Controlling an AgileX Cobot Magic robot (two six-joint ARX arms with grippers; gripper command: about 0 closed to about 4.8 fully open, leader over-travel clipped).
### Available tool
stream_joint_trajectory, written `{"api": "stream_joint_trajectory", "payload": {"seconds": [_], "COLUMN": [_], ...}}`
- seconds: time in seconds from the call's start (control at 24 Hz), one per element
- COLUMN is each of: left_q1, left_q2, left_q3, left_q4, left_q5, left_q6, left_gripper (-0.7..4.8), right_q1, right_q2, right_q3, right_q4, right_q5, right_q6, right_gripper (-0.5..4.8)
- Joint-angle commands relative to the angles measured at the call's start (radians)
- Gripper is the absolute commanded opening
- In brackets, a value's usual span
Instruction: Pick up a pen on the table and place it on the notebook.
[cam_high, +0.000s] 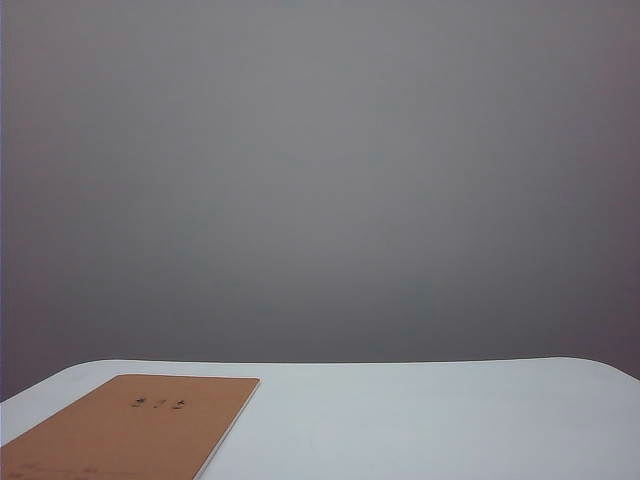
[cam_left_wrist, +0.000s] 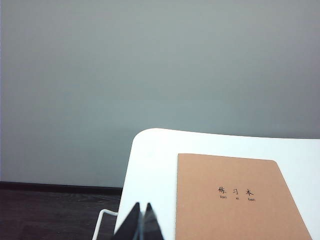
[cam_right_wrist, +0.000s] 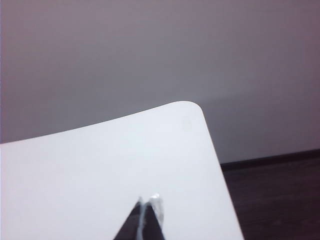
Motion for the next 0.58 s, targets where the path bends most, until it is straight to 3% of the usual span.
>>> {"api": "stream_joint_trajectory", "payload": {"seconds": [0.04, 0.42, 0.58], "left_q1": [0.002, 0.002, 0.002], "left_q2": [0.000, 0.000, 0.000], "left_q3": [0.004, 0.004, 0.006], "left_q4": [0.013, 0.020, 0.059], "left_q5": [0.006, 0.008, 0.029], "left_q6": [-0.019, -0.019, -0.068], "left_gripper": [-0.06, -0.06, -0.06], "right_q1": [0.000, 0.000, 0.000], "right_q2": [0.000, 0.000, 0.000], "right_q3": [-0.005, -0.005, -0.004], "right_q4": [0.017, 0.018, 0.019], "right_q5": [0.002, 0.024, 0.011], "right_q6": [0.043, 0.010, 0.013], "right_gripper": [-0.06, -0.06, -0.06]}}
